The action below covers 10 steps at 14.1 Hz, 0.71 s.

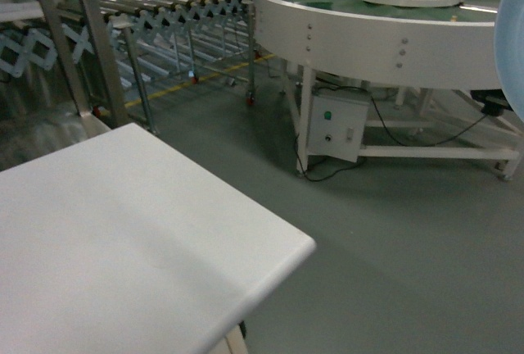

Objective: Place blue tray on left shelf second layer neatly

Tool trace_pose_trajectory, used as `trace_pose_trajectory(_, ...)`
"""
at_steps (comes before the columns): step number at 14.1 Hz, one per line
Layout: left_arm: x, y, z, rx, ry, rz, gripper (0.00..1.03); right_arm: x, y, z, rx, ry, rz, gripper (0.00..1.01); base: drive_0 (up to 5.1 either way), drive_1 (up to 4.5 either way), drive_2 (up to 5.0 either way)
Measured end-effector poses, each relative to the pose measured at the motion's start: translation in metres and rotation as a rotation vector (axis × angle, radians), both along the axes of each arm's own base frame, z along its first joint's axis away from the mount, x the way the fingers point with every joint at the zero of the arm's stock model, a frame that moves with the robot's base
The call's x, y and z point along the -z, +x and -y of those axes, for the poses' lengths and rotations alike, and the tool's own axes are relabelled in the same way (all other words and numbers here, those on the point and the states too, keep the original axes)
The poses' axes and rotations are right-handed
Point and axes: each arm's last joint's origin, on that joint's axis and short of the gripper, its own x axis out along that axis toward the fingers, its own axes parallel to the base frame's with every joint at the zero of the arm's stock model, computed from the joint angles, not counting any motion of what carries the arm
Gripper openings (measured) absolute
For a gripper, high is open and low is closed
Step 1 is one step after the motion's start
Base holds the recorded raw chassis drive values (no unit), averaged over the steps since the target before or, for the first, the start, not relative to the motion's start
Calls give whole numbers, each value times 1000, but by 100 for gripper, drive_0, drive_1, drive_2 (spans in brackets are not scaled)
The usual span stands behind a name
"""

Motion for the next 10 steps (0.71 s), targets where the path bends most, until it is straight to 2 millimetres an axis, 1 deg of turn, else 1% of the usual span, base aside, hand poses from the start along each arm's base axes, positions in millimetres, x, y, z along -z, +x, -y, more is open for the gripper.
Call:
trace_pose_trajectory(6,0,0,0,0,0,3,98,0,0,0,0,0,-1,2,333,-392,-392)
trace_pose_trajectory(9,0,0,0,2,0,-2,98,0,0,1,12,1,2,2,-140,-140,-140)
trace_pose_trajectory(10,0,0,0,0,0,-1,98,0,0,1,5,0,5,2,162,-146,-540)
